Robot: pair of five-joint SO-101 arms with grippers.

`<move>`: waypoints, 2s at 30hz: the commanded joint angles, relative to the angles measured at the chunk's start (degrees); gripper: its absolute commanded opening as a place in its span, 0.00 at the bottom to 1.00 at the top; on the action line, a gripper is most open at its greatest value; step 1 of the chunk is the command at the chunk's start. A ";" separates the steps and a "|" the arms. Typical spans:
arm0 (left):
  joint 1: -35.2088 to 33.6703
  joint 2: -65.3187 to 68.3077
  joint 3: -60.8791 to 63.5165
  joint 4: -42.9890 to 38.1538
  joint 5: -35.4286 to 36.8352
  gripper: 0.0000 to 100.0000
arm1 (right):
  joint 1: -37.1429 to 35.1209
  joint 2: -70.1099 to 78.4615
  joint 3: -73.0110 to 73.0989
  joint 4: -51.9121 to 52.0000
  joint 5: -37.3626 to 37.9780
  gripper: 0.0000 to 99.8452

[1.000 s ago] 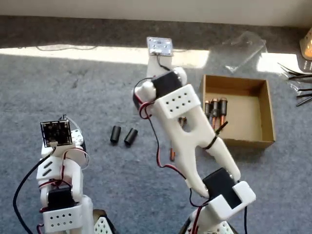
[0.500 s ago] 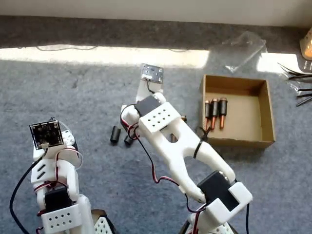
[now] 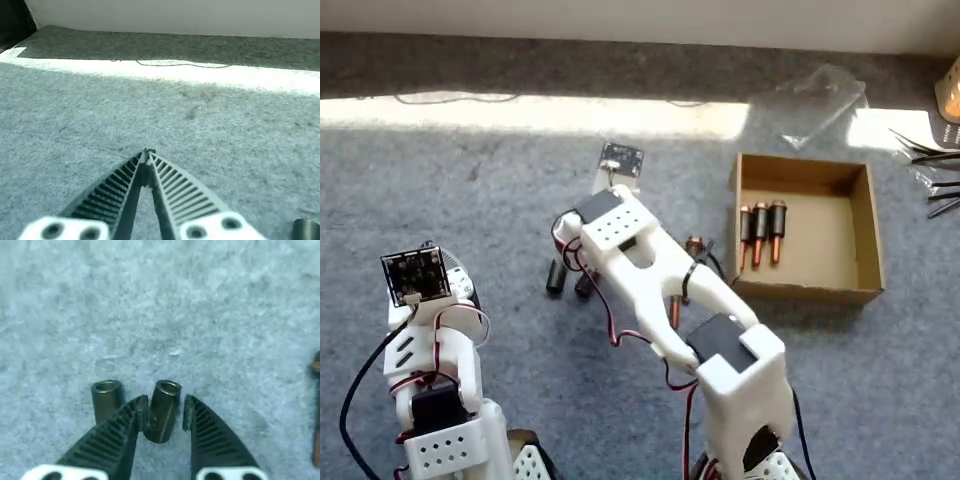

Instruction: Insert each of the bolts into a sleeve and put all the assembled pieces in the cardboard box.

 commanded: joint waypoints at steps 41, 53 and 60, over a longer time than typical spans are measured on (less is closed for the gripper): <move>-0.48 -0.84 1.10 0.44 -0.26 0.01 | 10.15 6.20 -11.12 11.21 48.79 0.00; -0.48 -0.75 1.10 0.44 -0.26 0.01 | 10.07 6.20 -10.86 11.21 49.05 0.08; -0.48 -0.75 1.10 0.44 -0.26 0.01 | 9.36 6.20 -10.86 11.21 48.88 0.08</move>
